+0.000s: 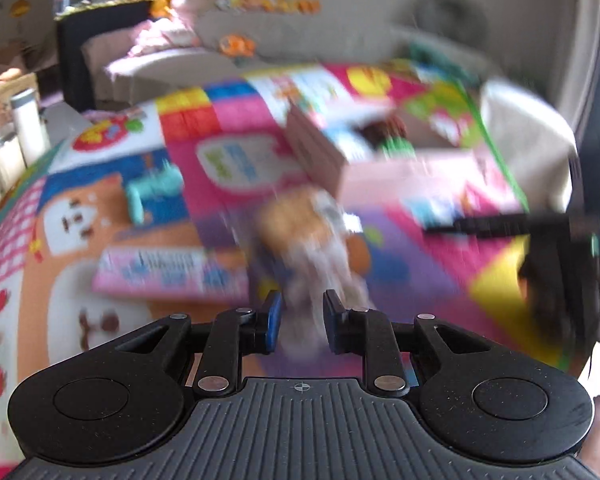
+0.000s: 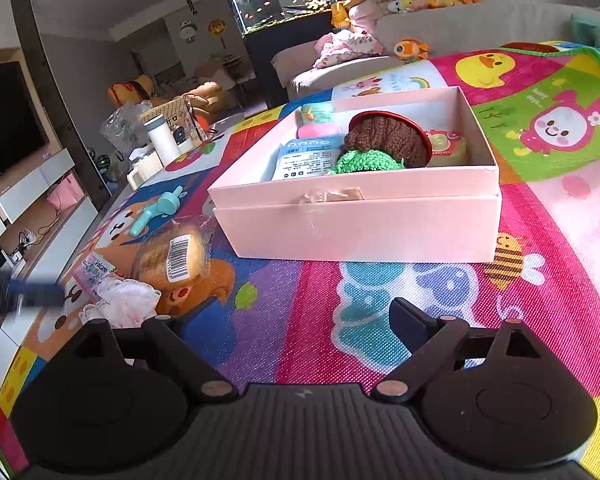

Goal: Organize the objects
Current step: 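Grasp the packaged bread bun with the left tool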

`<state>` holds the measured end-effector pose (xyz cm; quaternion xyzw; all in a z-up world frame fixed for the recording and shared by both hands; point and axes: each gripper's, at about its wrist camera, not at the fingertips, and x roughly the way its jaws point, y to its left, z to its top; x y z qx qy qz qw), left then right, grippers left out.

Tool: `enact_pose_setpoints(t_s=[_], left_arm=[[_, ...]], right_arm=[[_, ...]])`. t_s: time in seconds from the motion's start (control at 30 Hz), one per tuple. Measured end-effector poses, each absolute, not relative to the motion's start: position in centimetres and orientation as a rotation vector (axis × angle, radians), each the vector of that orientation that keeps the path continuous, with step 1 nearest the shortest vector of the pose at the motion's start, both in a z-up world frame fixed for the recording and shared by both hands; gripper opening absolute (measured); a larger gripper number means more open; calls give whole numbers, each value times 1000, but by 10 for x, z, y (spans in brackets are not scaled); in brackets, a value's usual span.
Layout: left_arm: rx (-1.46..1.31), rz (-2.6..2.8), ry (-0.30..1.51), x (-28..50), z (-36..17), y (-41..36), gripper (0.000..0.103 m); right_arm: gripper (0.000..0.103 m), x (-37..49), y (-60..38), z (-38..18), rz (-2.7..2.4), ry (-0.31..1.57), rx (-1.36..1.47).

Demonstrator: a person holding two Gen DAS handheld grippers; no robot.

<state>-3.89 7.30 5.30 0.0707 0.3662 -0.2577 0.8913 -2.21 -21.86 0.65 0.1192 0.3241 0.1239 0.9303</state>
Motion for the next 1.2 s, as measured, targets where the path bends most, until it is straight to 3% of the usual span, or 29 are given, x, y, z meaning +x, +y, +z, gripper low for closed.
enact_pose_setpoints(t_s=[0.2, 0.33, 0.4, 0.67, 1.2], left_arm=[[253, -583, 848, -47, 19, 38, 27], [280, -603, 829, -43, 15, 16, 27], [295, -623, 830, -41, 15, 8, 33], [319, -695, 841, -38, 15, -16, 34], [350, -721, 834, -13, 13, -62, 57]], right_arm=[[96, -24, -218, 8, 228, 654, 236], [98, -26, -220, 8, 217, 643, 241], [98, -25, -222, 8, 216, 647, 252], [100, -23, -228, 6, 230, 657, 297], [101, -22, -247, 2, 236, 649, 425]])
